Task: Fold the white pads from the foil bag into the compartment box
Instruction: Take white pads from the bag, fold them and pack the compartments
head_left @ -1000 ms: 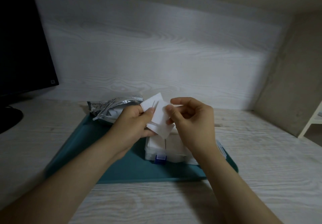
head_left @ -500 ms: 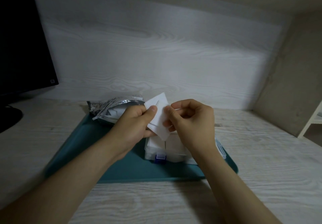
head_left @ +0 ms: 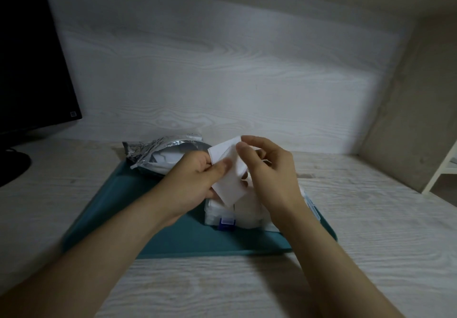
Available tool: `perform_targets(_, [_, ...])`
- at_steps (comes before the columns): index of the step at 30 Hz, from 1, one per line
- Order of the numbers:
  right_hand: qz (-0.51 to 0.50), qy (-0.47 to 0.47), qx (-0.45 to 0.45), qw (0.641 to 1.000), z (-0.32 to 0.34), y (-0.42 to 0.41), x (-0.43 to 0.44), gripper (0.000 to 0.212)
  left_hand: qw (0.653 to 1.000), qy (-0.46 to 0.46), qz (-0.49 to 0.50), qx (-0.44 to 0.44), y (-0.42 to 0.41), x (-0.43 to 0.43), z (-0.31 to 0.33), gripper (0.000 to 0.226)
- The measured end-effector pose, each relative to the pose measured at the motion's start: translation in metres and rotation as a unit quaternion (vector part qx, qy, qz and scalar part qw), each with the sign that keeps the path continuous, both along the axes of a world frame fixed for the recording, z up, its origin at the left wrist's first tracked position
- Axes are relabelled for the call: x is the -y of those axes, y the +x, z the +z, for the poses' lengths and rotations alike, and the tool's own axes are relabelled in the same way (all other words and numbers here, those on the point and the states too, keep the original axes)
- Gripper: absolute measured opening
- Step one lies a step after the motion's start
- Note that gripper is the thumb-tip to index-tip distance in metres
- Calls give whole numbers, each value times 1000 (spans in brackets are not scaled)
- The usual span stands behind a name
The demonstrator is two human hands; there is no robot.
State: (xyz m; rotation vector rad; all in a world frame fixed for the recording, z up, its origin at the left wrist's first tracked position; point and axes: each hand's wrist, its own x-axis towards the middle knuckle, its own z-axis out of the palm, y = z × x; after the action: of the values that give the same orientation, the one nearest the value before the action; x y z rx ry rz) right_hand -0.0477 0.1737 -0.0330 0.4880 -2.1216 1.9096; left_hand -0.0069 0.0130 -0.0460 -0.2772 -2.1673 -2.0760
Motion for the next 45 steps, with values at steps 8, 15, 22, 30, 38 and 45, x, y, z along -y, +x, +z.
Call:
perform_targets(8, [58, -86, -101, 989, 1, -6, -5, 18, 999, -29, 21, -9, -2, 5, -1, 25])
perform_targets(15, [26, 25, -125, 991, -7, -13, -9, 10, 999, 36, 12, 21, -3, 4, 1, 28])
perform_targets(22, [32, 68, -156, 985, -10, -16, -8, 10, 986, 153, -28, 56, -2, 5, 9, 34])
perform_targets(30, [-26, 134, -208, 968, -12, -15, -6, 21, 987, 136, -20, 78, -1, 3, 9, 36])
perform_targets(38, [-48, 182, -199, 962, -11, -6, -4, 30, 994, 111, 2, 17, -1, 2, 5, 32])
perform_targets(45, [8, 183, -137, 973, -10, -5, -3, 45, 980, 188, 69, -2, -2, 2, 8, 32])
